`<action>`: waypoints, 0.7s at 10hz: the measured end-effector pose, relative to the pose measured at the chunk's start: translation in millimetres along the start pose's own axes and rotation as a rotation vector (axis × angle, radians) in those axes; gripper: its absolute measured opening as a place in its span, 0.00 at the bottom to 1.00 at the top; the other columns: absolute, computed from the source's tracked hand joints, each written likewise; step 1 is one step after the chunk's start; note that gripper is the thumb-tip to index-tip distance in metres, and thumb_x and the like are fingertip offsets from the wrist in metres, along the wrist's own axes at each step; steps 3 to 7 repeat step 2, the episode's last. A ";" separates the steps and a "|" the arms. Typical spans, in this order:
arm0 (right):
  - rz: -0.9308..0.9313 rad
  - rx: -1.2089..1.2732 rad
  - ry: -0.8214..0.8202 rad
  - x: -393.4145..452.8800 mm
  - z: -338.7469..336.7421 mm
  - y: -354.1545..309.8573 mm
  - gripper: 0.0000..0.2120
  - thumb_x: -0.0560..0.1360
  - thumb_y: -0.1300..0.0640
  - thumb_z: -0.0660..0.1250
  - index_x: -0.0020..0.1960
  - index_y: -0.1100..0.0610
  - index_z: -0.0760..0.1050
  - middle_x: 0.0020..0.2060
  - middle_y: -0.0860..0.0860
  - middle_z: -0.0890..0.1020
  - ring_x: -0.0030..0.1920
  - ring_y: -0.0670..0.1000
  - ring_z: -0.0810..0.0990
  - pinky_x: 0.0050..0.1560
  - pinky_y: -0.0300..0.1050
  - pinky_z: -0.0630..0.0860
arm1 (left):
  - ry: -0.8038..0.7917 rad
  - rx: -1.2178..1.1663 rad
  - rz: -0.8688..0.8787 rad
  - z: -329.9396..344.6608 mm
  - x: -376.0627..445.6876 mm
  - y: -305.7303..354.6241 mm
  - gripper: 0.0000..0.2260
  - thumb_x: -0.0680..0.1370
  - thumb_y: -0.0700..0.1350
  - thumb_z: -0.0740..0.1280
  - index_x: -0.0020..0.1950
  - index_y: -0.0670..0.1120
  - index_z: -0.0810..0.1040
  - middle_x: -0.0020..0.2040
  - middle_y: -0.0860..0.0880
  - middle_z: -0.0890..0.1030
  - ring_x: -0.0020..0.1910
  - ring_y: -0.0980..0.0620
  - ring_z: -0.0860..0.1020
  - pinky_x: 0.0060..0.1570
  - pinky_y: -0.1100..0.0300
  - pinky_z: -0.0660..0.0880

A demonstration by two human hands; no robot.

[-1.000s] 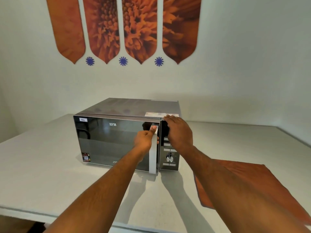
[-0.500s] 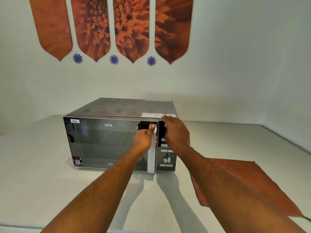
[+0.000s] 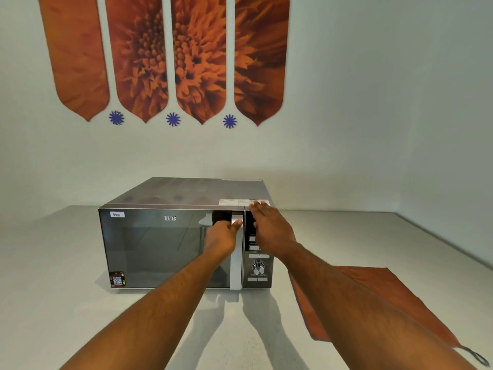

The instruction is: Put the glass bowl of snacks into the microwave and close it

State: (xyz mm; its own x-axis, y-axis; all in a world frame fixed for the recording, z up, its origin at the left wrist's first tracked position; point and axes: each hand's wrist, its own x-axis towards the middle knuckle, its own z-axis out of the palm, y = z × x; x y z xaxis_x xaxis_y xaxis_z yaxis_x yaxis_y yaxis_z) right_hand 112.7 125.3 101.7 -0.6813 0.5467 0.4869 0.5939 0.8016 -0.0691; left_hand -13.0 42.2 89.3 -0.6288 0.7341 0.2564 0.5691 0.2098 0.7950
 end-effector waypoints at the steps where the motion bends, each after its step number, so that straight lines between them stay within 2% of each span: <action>1: -0.018 -0.016 -0.073 0.3 -5.0 1.3 0.32 0.83 0.54 0.58 0.82 0.56 0.47 0.82 0.53 0.51 0.82 0.53 0.47 0.80 0.52 0.44 | 0.046 0.203 0.147 -15.1 -1.6 -5.3 0.13 0.80 0.55 0.65 0.48 0.46 0.79 0.40 0.49 0.81 0.40 0.51 0.79 0.42 0.55 0.77; 2: -0.011 -0.015 -0.109 0.0 -14.1 0.4 0.32 0.83 0.46 0.54 0.82 0.56 0.47 0.82 0.54 0.51 0.82 0.54 0.47 0.80 0.55 0.44 | 0.097 0.333 0.218 -38.4 -0.5 3.3 0.10 0.80 0.52 0.65 0.56 0.49 0.80 0.51 0.49 0.84 0.48 0.49 0.81 0.48 0.52 0.79; 7: -0.011 -0.015 -0.109 0.0 -14.1 0.4 0.32 0.83 0.46 0.54 0.82 0.56 0.47 0.82 0.54 0.51 0.82 0.54 0.47 0.80 0.55 0.44 | 0.097 0.333 0.218 -38.4 -0.5 3.3 0.10 0.80 0.52 0.65 0.56 0.49 0.80 0.51 0.49 0.84 0.48 0.49 0.81 0.48 0.52 0.79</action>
